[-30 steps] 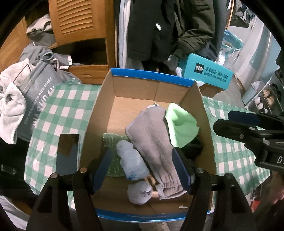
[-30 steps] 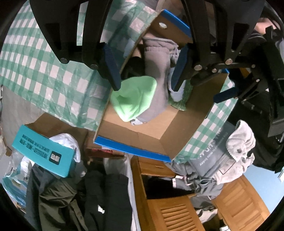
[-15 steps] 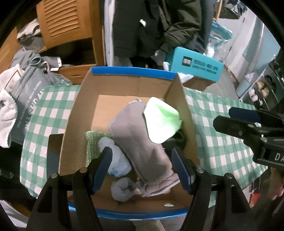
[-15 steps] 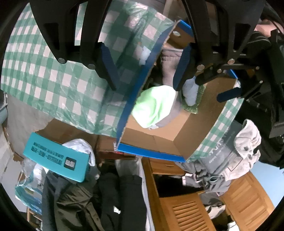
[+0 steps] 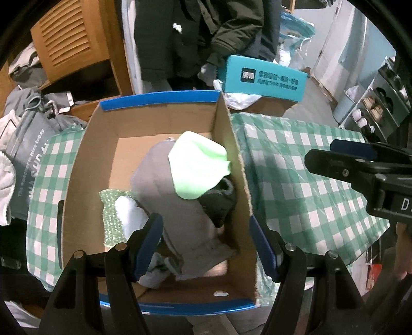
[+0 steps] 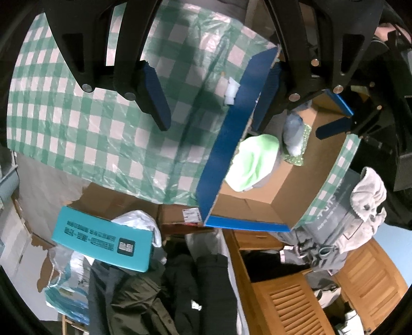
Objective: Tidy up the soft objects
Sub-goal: 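Withdraw both tools from the box over the table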
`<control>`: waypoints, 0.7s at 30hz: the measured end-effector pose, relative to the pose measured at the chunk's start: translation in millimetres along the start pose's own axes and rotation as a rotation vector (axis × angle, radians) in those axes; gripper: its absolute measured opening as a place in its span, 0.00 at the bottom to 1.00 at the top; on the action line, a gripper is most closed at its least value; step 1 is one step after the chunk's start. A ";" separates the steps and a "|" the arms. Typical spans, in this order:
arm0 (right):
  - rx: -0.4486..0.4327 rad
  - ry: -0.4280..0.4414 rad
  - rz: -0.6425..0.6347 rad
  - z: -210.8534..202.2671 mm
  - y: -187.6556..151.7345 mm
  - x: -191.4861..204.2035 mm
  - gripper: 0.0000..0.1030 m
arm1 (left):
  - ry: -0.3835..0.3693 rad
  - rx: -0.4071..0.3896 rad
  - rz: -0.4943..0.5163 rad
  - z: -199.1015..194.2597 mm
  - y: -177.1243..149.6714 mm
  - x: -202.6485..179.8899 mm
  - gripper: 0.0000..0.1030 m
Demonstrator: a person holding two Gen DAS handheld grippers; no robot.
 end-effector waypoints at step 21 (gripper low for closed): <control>0.037 -0.060 0.091 4.2 -35.0 -60.7 0.65 | -0.116 0.074 0.033 9.0 -7.8 -58.3 0.69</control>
Point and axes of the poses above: each gripper's, at about its wrist camera, not at the fingertips, and z roughly the way its jaws point, x to its left, y to its top, the point moved 5 cm from there along z, roughly the way its jaws point
